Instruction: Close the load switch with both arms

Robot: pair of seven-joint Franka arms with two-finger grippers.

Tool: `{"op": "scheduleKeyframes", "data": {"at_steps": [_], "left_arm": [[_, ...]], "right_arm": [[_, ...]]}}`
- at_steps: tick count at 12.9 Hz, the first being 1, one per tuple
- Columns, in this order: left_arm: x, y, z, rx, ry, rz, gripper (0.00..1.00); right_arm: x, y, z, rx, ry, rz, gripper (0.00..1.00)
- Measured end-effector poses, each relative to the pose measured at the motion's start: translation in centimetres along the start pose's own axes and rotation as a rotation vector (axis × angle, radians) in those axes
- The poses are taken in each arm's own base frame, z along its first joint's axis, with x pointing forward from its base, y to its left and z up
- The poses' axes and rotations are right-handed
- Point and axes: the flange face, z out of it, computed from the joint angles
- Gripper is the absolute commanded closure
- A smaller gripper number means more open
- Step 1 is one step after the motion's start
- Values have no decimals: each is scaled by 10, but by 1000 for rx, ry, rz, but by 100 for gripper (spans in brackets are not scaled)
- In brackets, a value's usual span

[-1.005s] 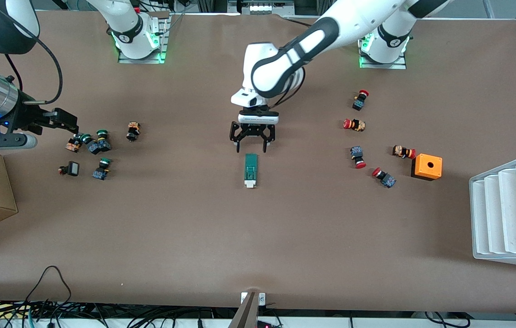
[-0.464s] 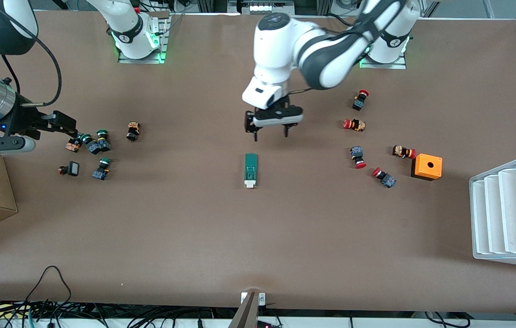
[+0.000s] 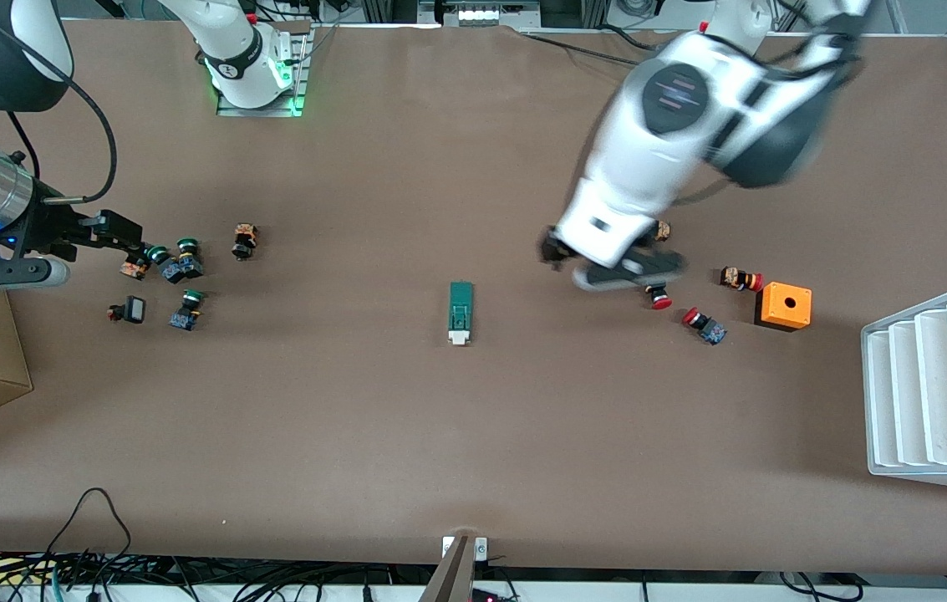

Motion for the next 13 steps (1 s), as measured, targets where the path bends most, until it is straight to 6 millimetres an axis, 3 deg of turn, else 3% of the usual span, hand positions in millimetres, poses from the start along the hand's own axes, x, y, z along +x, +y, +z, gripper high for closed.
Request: {"op": "scheduleKeyframes", "data": {"at_steps": [2, 5, 7, 10, 13], "left_arm": [[30, -69, -21, 8, -57, 36, 0], [57, -167, -47, 27, -87, 111, 0], [67, -216, -61, 34, -78, 141, 0], [70, -253, -79, 44, -48, 158, 0], [63, -274, -119, 45, -10, 174, 0]], "right_arm": [[0, -1, 1, -6, -1, -3, 1], [2, -6, 3, -7, -5, -12, 1], [2, -7, 4, -7, -6, -22, 1], [2, -7, 4, -7, -6, -42, 1], [3, -7, 4, -8, -5, -45, 1]]}}
